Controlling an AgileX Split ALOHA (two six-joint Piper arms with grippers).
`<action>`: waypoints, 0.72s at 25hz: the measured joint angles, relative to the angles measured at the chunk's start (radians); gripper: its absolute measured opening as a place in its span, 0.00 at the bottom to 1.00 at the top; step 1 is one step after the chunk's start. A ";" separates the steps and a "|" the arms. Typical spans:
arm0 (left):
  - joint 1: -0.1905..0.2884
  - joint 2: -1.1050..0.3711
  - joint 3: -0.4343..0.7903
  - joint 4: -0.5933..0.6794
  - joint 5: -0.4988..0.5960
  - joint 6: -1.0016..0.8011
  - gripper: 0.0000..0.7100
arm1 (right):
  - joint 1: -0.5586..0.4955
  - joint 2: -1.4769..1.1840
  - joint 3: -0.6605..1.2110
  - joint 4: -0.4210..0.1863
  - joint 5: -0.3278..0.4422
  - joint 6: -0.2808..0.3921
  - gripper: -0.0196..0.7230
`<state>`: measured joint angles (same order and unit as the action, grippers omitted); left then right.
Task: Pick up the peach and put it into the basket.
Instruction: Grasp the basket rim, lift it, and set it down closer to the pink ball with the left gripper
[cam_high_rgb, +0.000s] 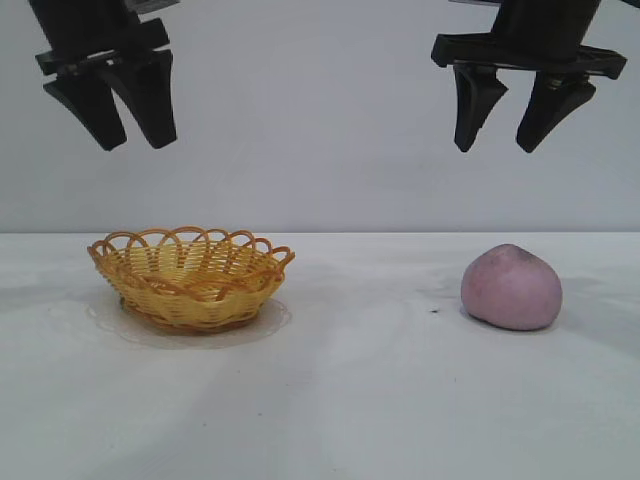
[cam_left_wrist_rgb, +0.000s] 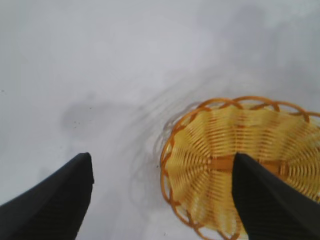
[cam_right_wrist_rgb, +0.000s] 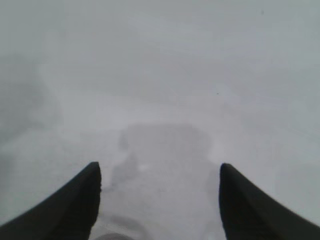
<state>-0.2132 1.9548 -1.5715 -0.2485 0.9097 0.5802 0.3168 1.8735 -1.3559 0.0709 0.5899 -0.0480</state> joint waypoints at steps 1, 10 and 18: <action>-0.002 0.022 -0.029 0.009 0.048 0.000 0.80 | 0.000 0.000 0.000 0.000 0.000 0.000 0.67; -0.049 0.225 -0.265 0.084 0.294 -0.002 0.80 | 0.000 0.000 0.000 -0.010 0.013 0.000 0.67; -0.067 0.324 -0.330 0.117 0.309 -0.002 0.80 | 0.000 0.000 0.000 -0.014 0.021 0.000 0.67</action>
<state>-0.2798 2.2788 -1.9012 -0.1317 1.2182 0.5777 0.3168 1.8735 -1.3559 0.0567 0.6107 -0.0480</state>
